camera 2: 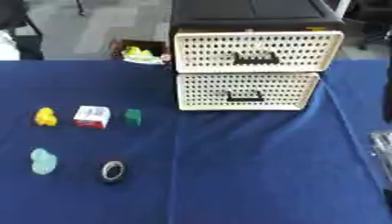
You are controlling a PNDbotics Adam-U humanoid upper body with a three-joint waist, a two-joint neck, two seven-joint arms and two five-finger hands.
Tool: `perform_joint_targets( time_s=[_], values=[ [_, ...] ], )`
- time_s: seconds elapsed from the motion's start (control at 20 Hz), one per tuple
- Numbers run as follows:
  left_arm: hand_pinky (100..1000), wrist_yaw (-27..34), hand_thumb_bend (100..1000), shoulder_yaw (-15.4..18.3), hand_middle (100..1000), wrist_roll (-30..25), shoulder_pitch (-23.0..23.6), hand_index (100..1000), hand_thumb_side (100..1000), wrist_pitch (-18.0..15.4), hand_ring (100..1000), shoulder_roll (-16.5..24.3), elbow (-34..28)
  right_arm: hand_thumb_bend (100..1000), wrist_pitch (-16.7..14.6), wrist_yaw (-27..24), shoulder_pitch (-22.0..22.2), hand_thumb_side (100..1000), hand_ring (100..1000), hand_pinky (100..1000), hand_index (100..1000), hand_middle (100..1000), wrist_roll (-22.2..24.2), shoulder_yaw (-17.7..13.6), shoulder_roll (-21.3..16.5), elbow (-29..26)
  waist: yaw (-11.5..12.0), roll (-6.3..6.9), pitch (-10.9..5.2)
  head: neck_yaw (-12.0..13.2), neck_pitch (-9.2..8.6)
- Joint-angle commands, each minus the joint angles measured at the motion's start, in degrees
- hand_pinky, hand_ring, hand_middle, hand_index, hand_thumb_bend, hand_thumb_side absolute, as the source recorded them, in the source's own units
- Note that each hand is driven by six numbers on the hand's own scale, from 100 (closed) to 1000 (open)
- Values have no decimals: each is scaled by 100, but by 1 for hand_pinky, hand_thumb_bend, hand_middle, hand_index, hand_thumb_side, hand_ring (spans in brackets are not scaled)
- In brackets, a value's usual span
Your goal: Pick up objects from table and place into drawer.
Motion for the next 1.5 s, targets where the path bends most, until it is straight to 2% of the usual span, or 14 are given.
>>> perform_joint_targets(
  time_s=[0.05, 0.15, 0.3, 0.45, 0.6, 0.65, 0.7, 0.75, 0.9, 0.95, 1.0, 1.3, 1.5],
  values=[
    [463, -17, 100, 40, 556, -20, -53, 848, 857, 0, 452, 186, -109, 100, -8, 29, -102, 1000, 726, 815, 848, 705, 5, -43, -211, -93, -8, -11, -91, -39, -49],
    [463, -19, 100, 39, 556, -21, -48, 848, 858, 5, 452, 187, -109, 100, 4, 95, -149, 1000, 710, 794, 845, 694, 42, -44, -280, -93, -14, -15, -96, -49, -53],
    [463, -21, 100, 35, 556, -26, -33, 847, 857, 14, 452, 194, -109, 100, 69, 408, -358, 1000, 651, 726, 834, 639, 228, -37, -585, -93, -36, -22, -120, -56, -28],
    [463, -18, 100, 29, 556, -26, -15, 847, 857, 22, 452, 211, -109, 100, 236, 921, -613, 1000, 620, 677, 825, 624, 737, 68, -1078, -93, -43, -38, -153, -63, 24],
    [463, -15, 100, 21, 556, -30, 4, 846, 858, 35, 452, 231, -109, 100, 415, 1401, -886, 1000, 569, 626, 847, 589, 1804, 264, -1631, -93, -49, -65, -191, -67, 73],
    [463, -13, 100, 18, 556, -32, 8, 846, 859, 41, 452, 235, -109, 100, 427, 1526, -975, 1000, 532, 587, 858, 546, 2177, 300, -1778, -93, -54, -76, -203, -66, 76],
    [463, -10, 100, 14, 556, -35, 12, 846, 859, 48, 452, 238, -109, 100, 412, 1632, -1062, 1000, 525, 580, 862, 539, 2545, 327, -1906, -93, -59, -86, -213, -63, 73],
    [463, -10, 100, 11, 556, -40, 15, 846, 861, 56, 452, 242, -109, 100, 379, 1709, -1144, 1000, 481, 532, 860, 476, 2896, 346, -2016, -93, -65, -94, -221, -59, 66],
    [462, -12, 100, 5, 556, -50, 24, 846, 859, 67, 452, 257, -109, 100, 212, 1865, -1400, 1000, 416, 456, 857, 389, 3902, 387, -2321, -93, -84, -108, -238, -47, 50],
    [462, -10, 100, 2, 557, -52, 23, 846, 859, 70, 452, 261, -109, 100, 102, 1919, -1480, 1000, 387, 427, 868, 342, 4255, 429, -2413, -93, -86, -113, -242, -48, 44],
    [462, -8, 100, -2, 557, -55, 21, 846, 859, 73, 452, 265, -109, 100, -32, 1938, -1559, 1000, 379, 420, 873, 333, 4632, 485, -2492, -93, -89, -118, -245, -48, 38],
    [461, 1, 100, -19, 557, -72, 30, 846, 860, 88, 452, 284, -109, 100, -675, 1490, -2006, 1000, 323, 374, 924, 264, 6687, 724, -2732, -56, -77, -149, -275, -42, 36],
    [461, 5, 100, -25, 556, -82, 44, 845, 862, 105, 451, 291, -109, 100, -883, 1011, -2330, 1000, 279, 337, 951, 210, 7501, 850, -2784, 258, -84, -168, -289, -35, 27]
  ],
)
